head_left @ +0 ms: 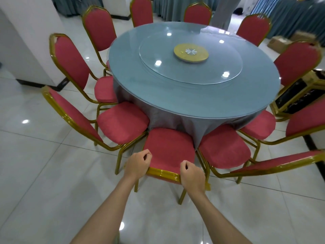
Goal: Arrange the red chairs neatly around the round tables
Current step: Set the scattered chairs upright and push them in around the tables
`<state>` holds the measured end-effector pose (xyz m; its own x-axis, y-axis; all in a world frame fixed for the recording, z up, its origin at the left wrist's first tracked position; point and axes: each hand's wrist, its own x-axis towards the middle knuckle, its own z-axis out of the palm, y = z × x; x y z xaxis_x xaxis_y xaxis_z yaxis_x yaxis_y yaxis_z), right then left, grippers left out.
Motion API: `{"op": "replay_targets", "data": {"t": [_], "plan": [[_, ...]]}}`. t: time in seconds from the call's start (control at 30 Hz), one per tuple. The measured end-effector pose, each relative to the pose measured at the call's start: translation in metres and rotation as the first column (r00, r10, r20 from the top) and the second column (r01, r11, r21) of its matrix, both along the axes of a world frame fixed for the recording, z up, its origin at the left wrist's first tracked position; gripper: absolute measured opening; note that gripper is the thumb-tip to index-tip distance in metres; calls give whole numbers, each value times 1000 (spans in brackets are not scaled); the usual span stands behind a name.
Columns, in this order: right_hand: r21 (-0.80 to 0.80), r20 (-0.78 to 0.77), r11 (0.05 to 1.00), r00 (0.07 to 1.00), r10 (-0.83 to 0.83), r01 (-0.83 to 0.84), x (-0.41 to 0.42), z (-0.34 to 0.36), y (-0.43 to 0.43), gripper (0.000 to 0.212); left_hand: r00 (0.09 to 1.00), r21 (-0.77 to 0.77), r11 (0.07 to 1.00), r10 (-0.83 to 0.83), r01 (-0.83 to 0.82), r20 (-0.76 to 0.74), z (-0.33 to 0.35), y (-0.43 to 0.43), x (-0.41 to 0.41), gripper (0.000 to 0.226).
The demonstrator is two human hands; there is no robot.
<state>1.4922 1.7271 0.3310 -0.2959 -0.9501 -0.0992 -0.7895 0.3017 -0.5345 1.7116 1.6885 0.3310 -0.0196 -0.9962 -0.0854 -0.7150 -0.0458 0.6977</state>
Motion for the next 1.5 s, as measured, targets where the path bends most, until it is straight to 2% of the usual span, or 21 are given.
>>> {"op": "replay_targets", "data": {"t": [0.1,0.27,0.47,0.73,0.9,1.03,1.17,1.23,1.33,1.5], "plan": [[107,74,994,997,22,-30,0,11,-6,38,989,89,994,71,-60,-130,7,5,10,26],[46,158,997,986,59,-67,36,44,-14,35,942,80,989,142,-123,-303,38,10,58,28],[-34,261,976,941,215,-214,133,66,-41,32,861,69,963,263,-259,-435,70,-8,176,29],[-7,297,963,919,258,-268,269,72,-76,33,747,129,911,396,-391,-534,79,-26,309,29],[-17,557,988,819,139,-156,343,74,-112,33,745,171,899,431,-403,-509,78,-42,358,28],[19,621,987,776,114,-160,380,59,-154,32,760,185,894,444,-407,-474,80,-77,388,27],[69,746,998,664,-56,6,410,39,-208,33,752,179,863,501,-472,-428,84,-131,411,28],[85,781,995,617,-98,50,427,31,-234,33,756,167,866,494,-471,-431,91,-159,419,28],[109,789,994,606,-101,23,446,29,-273,33,783,163,882,469,-443,-409,105,-209,433,28],[119,818,988,555,-153,97,461,39,-327,32,816,168,904,428,-394,-389,112,-280,453,27]]}}
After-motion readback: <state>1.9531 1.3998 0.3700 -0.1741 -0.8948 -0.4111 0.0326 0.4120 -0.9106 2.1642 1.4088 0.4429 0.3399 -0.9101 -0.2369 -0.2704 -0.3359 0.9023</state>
